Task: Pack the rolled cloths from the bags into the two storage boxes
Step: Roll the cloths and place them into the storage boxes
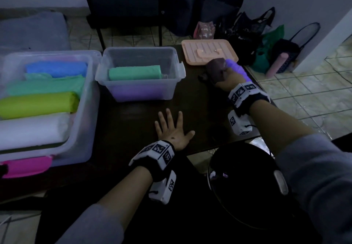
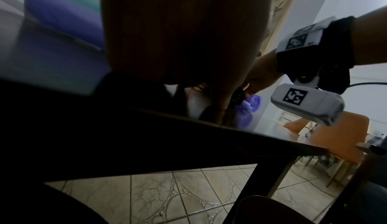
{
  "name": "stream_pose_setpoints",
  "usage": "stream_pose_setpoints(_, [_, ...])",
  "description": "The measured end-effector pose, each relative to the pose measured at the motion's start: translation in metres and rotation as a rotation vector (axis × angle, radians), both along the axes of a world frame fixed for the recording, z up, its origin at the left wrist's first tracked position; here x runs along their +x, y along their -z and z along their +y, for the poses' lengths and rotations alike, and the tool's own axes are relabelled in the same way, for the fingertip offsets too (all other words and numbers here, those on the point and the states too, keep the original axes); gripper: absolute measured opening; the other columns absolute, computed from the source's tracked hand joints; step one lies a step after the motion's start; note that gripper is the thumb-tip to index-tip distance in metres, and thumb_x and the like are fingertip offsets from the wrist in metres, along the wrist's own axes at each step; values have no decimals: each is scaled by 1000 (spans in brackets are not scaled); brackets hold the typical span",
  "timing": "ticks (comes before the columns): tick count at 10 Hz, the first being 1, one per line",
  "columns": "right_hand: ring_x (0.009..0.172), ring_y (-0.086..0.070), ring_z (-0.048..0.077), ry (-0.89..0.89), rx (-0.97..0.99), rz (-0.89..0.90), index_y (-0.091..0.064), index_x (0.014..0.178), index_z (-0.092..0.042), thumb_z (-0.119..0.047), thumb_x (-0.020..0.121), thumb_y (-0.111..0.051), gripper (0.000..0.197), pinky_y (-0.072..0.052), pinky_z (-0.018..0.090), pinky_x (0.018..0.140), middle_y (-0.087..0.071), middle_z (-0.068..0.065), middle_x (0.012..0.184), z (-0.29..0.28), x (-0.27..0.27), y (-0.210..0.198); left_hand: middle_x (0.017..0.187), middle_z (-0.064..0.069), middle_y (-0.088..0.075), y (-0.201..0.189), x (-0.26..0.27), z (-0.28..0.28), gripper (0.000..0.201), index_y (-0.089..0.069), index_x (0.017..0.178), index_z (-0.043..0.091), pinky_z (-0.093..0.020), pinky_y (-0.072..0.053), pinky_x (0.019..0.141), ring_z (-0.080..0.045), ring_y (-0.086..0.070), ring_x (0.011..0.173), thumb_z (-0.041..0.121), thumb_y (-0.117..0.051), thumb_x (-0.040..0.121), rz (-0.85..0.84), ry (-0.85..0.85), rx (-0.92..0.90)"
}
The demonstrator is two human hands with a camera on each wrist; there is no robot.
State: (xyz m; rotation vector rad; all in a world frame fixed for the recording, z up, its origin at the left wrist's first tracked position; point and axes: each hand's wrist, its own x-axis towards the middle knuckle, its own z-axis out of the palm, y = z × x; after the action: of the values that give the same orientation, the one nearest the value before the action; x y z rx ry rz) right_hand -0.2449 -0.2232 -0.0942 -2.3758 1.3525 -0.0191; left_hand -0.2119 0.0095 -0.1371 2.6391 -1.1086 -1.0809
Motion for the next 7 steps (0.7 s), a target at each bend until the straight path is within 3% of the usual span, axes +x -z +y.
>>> stream_pose_setpoints(2, [125, -43, 34, -66, 78, -19, -32, 143, -31, -40, 85, -60, 65, -38, 37, 99, -41, 17, 140, 34, -6, 14, 149, -11, 36, -3, -1, 2, 80, 16, 148, 27, -49, 17, 112, -34, 35, 135, 59, -32, 93, -4, 2, -4])
stream_pose_setpoints(4, [128, -41, 34, -76, 204, -57, -28, 141, -20, -34, 88, -58, 62, -36, 38, 104, -44, 15, 139, 60, -9, 19, 150, -10, 33, -5, -1, 4, 79, 12, 149, 27, -48, 15, 112, -33, 33, 136, 58, -34, 93, -5, -6, -34])
stream_pose_setpoints(5, [125, -44, 37, 37, 181, -93, -24, 139, -15, -40, 83, -64, 74, -39, 41, 102, -44, 19, 138, 60, -3, 23, 150, -10, 34, -5, -1, 5, 80, 12, 149, 27, -47, 15, 112, -33, 33, 136, 58, -35, 93, -1, -6, -39])
stream_pose_setpoints(6, [124, -47, 35, 86, 164, -73, -26, 139, -5, -38, 85, -63, 73, -39, 40, 99, -46, 18, 136, 54, -1, 18, 150, -10, 34, -5, 0, 5, 80, 13, 149, 28, -47, 15, 112, -33, 34, 136, 58, -35, 93, 11, -4, -35])
stream_pose_setpoints(7, [117, -52, 31, 125, 191, -103, -35, 136, -1, -36, 89, -59, 64, -42, 35, 88, -51, 17, 130, 38, -3, 15, 150, -10, 35, -6, 1, 4, 80, 14, 149, 28, -47, 16, 112, -33, 34, 136, 57, -36, 93, 24, -8, -19])
